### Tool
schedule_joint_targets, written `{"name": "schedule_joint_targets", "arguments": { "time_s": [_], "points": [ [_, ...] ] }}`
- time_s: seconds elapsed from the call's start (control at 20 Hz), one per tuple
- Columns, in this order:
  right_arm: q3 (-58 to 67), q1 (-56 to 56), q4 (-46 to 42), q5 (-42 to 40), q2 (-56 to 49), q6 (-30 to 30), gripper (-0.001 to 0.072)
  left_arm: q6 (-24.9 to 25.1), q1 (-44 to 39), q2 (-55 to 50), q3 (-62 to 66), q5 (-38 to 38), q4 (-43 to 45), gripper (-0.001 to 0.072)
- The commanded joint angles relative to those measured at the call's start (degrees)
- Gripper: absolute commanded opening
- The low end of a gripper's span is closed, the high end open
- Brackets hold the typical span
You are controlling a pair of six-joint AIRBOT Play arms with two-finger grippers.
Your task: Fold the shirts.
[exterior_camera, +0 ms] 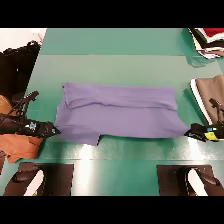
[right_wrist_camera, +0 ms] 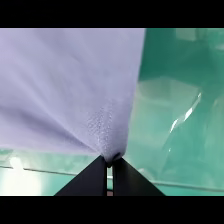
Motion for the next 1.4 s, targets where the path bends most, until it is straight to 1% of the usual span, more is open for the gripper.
{"name": "schedule_joint_targets", "arguments": {
  "time_s": [0.0, 0.05, 0.15, 0.25, 0.4, 0.45, 0.6, 0.7, 0.75, 0.8, 0.85, 0.9, 0.95, 1.0, 1.05, 1.1, 1.2, 1.25, 1.3, 1.35],
  "points": [
    [0.2, -0.2, -1.3, 1.6, 4.7, 1.8, 0.0014, -0.8, 0.0, 1.0, 2.2, 2.5, -1.4, 0.0021],
    [0.5, 1.0, -1.3, 0.4, 3.8, 2.2, 0.0014, -0.7, 0.0, 0.0, 3.1, 5.8, -1.4, 0.0021],
    [3.7, 3.8, -1.3, -1.0, -1.2, 2.7, 0.0014, 1.5, 0.0, -3.3, 5.1, 10.7, -1.4, 0.0021],
    [8.8, 7.5, -1.4, -5.1, -7.5, 2.9, 0.0014, 3.8, 0.0, -8.8, 7.8, 14.2, -1.6, 0.0022],
    [18.5, 11.0, -1.3, -10.5, -19.3, 3.6, 0.0014, 6.3, 0.0, -20.0, 13.5, 21.5, -2.9, 0.0022],
    [21.7, 11.7, -1.3, -10.8, -23.2, 3.7, 0.0014, 7.1, 0.0, -23.6, 15.7, 23.1, -3.1, 0.0022],
    [30.9, 13.2, -1.1, -11.1, -34.3, 3.7, 0.0014, 7.2, 0.0, -35.0, 23.1, 26.1, -6.2, 0.0023],
    [35.3, 13.4, 1.0, -11.6, -40.0, 3.7, 0.0015, 7.2, 0.0, -40.7, 26.4, 28.4, -7.4, 0.0024],
    [37.3, 13.4, 2.9, -12.2, -42.5, 3.6, 0.0030, 7.1, 0.0, -42.8, 27.7, 28.8, -7.7, 0.0025],
    [38.9, 13.4, 5.0, -12.9, -44.6, 3.0, 0.0191, 7.2, 0.0, -44.4, 28.6, 28.6, -8.7, 0.0027],
    [40.5, 13.2, 7.7, -12.9, -46.6, 2.0, 0.0353, 7.2, 0.0, -45.4, 28.8, 28.6, -10.1, 0.0187],
    [41.8, 12.5, 10.4, -12.3, -48.3, 0.6, 0.0390, 7.2, 0.0, -45.9, 28.8, 28.3, -10.6, 0.0394],
    [42.5, 12.0, 12.3, -11.3, -49.5, -0.8, 0.0390, 7.2, 0.0, -45.8, 28.8, 27.9, -10.5, 0.0436],
    [42.7, 11.3, 13.3, -10.3, -50.2, -1.8, 0.0391, 7.2, 0.0, -45.6, 28.8, 27.2, -10.5, 0.0436],
    [42.6, 10.3, 13.2, -9.4, -50.2, -2.4, 0.0391, 7.2, 0.0, -45.5, 28.8, 26.5, -10.4, 0.0435],
    [41.6, 9.2, 13.3, -9.2, -49.8, -3.1, 0.0391, 7.2, 0.0, -45.5, 28.9, 25.1, -10.4, 0.0404],
    [38.6, 6.3, 13.3, -9.2, -48.4, -4.0, 0.0391, 7.2, 0.0, -45.5, 28.9, 22.5, -10.7, 0.0053],
    [36.9, 4.7, 13.3, -9.2, -47.8, -4.3, 0.0396, 7.3, 0.0, -45.5, 28.9, 21.8, -11.0, 0.0024],
    [35.0, 3.0, 13.3, -9.2, -47.5, -4.6, 0.0485, 7.3, 0.0, -45.5, 28.9, 21.3, -11.7, 0.0024],
    [33.2, 1.2, 13.3, -9.0, -47.6, -4.8, 0.0528, 7.2, -0.3, -45.5, 28.9, 20.9, -12.1, 0.0023]
  ]
}}
